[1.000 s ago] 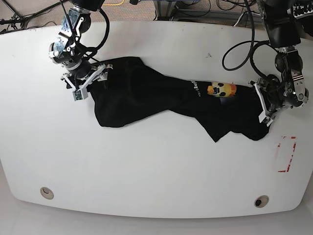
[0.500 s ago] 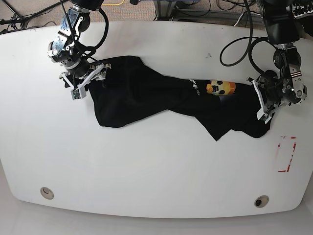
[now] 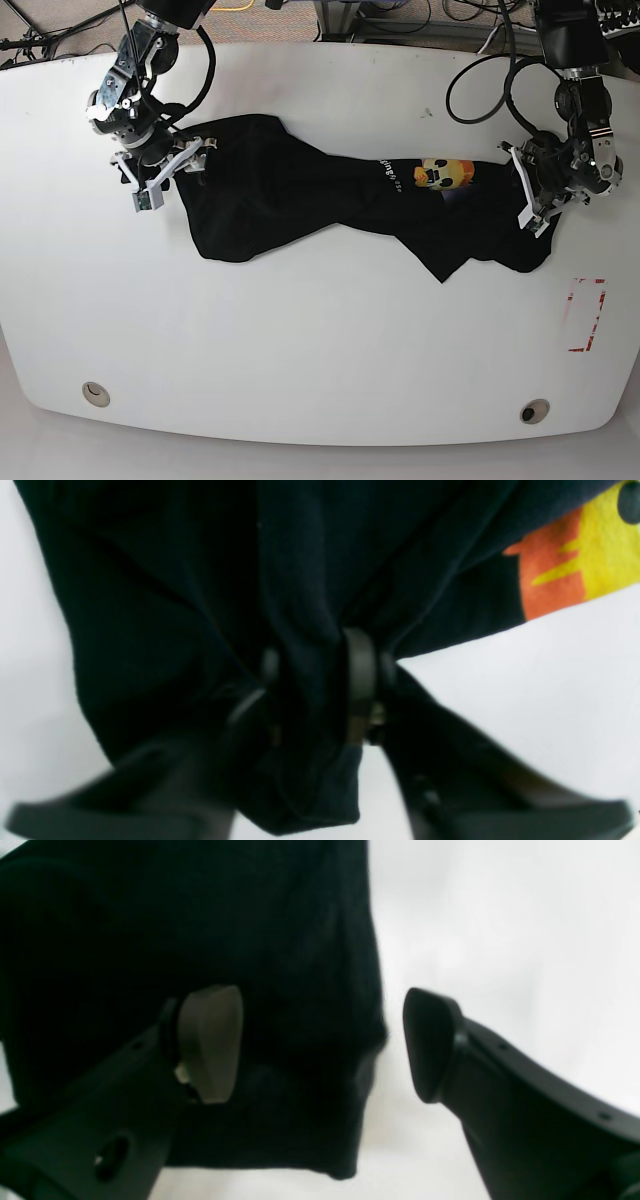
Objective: Fold the T-shirt properly
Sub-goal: 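Stretch the shirt between both grippers, right gripper shifting along its edge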
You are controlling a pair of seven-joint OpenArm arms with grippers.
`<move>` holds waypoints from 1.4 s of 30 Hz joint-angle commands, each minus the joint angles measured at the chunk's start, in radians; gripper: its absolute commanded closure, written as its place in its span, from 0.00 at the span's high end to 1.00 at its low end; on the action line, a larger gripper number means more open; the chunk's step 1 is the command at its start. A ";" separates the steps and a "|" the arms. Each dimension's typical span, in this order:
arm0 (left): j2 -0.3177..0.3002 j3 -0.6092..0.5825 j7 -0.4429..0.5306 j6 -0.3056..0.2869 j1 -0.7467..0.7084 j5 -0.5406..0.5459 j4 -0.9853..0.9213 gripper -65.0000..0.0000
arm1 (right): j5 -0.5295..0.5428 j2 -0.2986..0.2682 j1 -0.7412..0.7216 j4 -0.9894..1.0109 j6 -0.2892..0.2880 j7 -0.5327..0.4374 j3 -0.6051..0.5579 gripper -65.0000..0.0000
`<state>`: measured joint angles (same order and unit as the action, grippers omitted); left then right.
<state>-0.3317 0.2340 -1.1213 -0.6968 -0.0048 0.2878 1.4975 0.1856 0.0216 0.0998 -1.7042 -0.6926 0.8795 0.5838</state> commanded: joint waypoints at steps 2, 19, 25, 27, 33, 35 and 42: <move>-0.021 0.000 -0.036 -0.001 0.008 -0.019 0.003 0.33 | 0.037 -0.011 -0.022 -0.030 -0.006 0.013 0.001 0.73; -0.117 -0.007 -0.066 -0.001 0.028 -0.024 0.186 0.40 | -0.007 0.027 -0.007 -0.144 -0.006 0.024 -0.088 0.74; -0.113 -0.010 -0.068 -0.001 0.036 -0.024 0.182 0.40 | -0.008 0.026 -0.004 -0.152 -0.006 0.026 -0.109 0.74; -0.105 -0.011 -0.066 -0.001 0.031 -0.024 0.161 0.39 | -0.006 0.025 -0.002 -0.153 -0.006 0.026 -0.117 0.74; -0.081 -0.016 -0.051 -0.001 0.023 -0.027 0.112 0.36 | -0.004 0.023 0.004 -0.142 -0.006 0.016 -0.121 0.71; -0.075 -0.015 -0.045 -0.001 0.021 -0.028 0.106 0.34 | -0.003 0.023 0.006 -0.141 -0.006 0.013 -0.120 0.69; -0.054 -0.020 -0.027 -0.001 0.006 -0.037 0.112 0.31 | 0.001 0.030 0.009 -0.151 -0.006 0.031 -0.122 0.53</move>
<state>-0.3729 0.2081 -1.1580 -0.6975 -0.0082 0.2508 1.5913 0.1650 0.0509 0.1196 -1.8324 -0.6930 0.9226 0.4644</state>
